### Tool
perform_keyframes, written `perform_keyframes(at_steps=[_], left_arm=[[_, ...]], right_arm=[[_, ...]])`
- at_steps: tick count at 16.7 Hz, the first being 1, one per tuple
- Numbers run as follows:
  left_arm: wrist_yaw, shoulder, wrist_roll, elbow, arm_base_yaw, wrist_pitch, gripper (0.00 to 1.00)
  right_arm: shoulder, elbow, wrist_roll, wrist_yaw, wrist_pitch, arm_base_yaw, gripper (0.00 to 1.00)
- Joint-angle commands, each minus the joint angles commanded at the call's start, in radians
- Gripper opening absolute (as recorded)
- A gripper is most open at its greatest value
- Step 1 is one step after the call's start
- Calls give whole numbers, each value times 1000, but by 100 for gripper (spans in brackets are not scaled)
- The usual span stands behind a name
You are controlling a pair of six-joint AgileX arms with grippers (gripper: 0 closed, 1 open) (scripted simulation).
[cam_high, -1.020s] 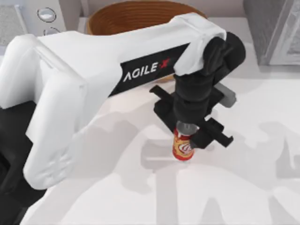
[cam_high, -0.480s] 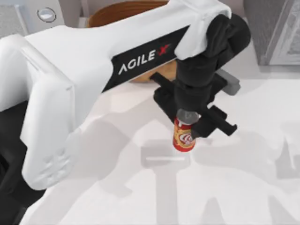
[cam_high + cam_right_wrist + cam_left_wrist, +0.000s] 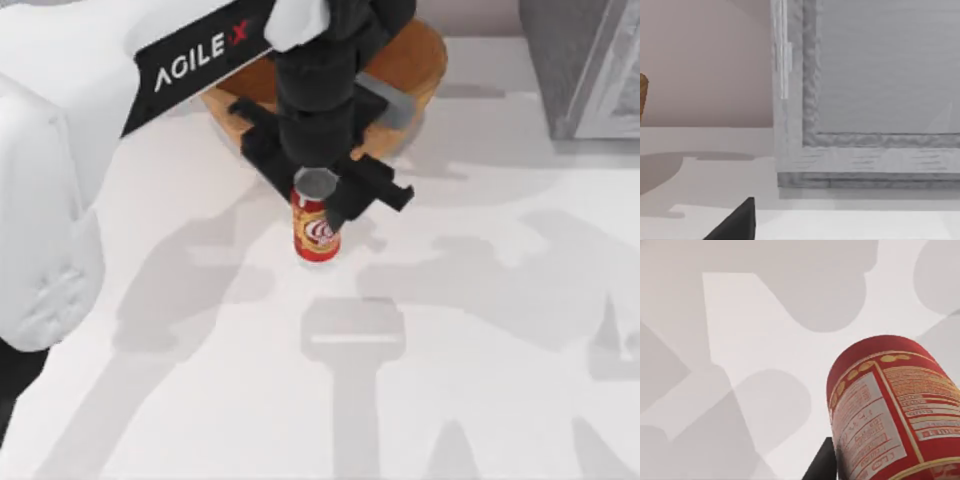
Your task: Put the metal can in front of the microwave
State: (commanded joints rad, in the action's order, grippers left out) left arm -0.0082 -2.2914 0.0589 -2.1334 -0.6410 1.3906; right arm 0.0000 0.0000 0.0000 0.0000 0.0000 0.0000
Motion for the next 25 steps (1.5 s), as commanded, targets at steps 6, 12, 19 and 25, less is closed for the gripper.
perform_keyframes(at_steps=[6, 12, 19, 25], left_arm=[[-8, 19, 143, 32, 407, 35, 0], [-1, 0, 277, 52, 812, 17, 0], [6, -7, 337, 31, 1006, -24, 0], [4, -6, 338, 52, 1005, -42, 0]], right_arm=[[0, 0, 0, 0, 0, 0, 100], [0, 0, 0, 0, 0, 0, 100], [0, 0, 0, 0, 0, 0, 100], [0, 0, 0, 0, 0, 0, 100]])
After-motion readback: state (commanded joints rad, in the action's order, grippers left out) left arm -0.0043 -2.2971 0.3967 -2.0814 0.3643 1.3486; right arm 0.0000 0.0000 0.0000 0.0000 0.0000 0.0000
